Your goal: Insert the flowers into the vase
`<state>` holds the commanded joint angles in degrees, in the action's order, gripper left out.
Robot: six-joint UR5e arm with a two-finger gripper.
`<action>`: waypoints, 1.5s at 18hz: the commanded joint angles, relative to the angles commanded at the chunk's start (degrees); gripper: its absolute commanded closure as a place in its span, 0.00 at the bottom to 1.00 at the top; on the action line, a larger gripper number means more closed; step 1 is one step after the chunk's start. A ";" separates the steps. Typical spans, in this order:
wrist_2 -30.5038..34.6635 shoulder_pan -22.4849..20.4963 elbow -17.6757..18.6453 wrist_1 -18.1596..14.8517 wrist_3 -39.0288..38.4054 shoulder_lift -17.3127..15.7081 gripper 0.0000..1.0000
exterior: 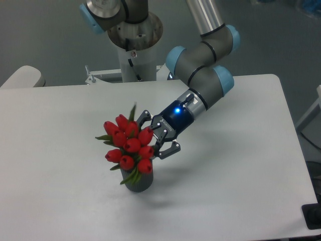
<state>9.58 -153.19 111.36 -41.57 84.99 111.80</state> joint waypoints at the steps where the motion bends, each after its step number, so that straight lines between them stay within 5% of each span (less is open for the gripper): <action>1: 0.00 -0.17 0.00 0.00 0.00 0.00 0.00; 19: 2.71 -7.90 -2.45 0.09 4.31 -2.46 0.00; 23: 15.00 -9.76 -4.30 -0.09 3.52 -6.76 0.00; 27: 30.02 -9.67 -9.83 -0.70 1.24 -9.93 0.00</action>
<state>39.60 -162.86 101.53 -42.27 86.23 101.87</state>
